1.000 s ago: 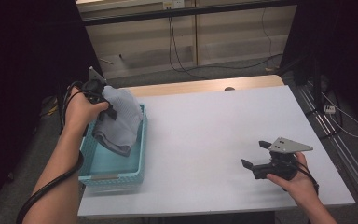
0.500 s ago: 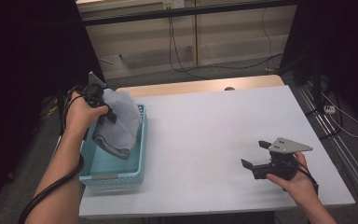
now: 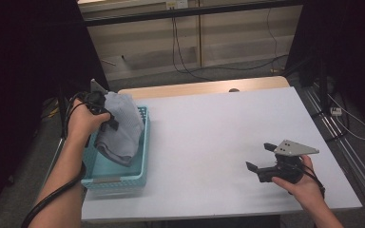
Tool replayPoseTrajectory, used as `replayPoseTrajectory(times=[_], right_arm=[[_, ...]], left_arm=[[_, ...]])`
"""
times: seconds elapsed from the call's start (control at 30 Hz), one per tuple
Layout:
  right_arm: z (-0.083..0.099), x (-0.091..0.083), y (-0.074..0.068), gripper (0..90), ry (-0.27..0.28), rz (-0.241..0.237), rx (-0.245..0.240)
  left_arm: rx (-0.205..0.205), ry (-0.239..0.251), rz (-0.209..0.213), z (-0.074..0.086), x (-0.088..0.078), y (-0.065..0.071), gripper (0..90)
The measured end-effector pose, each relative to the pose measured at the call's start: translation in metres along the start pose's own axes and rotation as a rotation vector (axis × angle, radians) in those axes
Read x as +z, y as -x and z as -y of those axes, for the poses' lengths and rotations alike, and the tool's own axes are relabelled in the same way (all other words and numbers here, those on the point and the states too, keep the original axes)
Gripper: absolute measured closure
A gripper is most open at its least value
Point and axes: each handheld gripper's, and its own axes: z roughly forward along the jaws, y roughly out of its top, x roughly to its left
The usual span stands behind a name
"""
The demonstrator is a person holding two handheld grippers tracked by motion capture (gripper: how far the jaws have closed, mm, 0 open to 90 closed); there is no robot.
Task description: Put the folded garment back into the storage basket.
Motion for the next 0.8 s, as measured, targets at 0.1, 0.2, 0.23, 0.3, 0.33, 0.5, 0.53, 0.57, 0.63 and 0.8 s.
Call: replayPoseTrajectory(times=[0.1, 0.2, 0.23, 0.3, 0.33, 0.5, 0.53, 0.57, 0.63, 0.8], right_arm=[[0.000, 0.001, 0.000, 5.2, 0.000, 0.000, -0.005], [0.000, 0.000, 0.000, 5.2, 0.004, -0.003, 0.000], [0.000, 0.001, 0.000, 5.2, 0.007, -0.010, 0.007], [0.002, 0.002, 0.001, 5.2, 0.004, -0.014, 0.021], [0.003, 0.002, 0.002, 5.1, 0.001, -0.016, 0.025], [0.001, 0.000, 0.006, 5.0, 0.008, -0.002, 0.025], [0.001, -0.001, 0.006, 5.0, 0.011, -0.002, 0.026], [0.001, -0.001, 0.006, 5.0, 0.014, -0.005, 0.026], [0.002, 0.000, 0.006, 5.0, 0.011, -0.005, 0.030], [0.001, 0.001, 0.008, 5.0, 0.011, 0.000, 0.024]], left_arm=[[0.003, -0.002, 0.003, 0.001, 0.001, 0.001, 74.6], [0.005, -0.005, -0.003, 0.002, 0.002, 0.003, 74.6], [0.009, -0.010, 0.001, 0.003, 0.002, 0.003, 74.6], [0.011, -0.005, -0.004, 0.006, 0.004, 0.005, 74.6], [0.010, -0.010, 0.000, 0.007, 0.003, 0.004, 74.6], [0.013, -0.015, -0.002, 0.010, 0.003, 0.003, 74.6], [0.015, -0.018, 0.000, 0.010, 0.003, 0.003, 74.6], [0.022, -0.022, 0.001, 0.010, 0.003, 0.002, 74.6], [0.019, -0.019, 0.003, 0.011, 0.004, 0.002, 74.7], [0.026, -0.022, 0.001, 0.013, 0.008, 0.003, 74.7]])
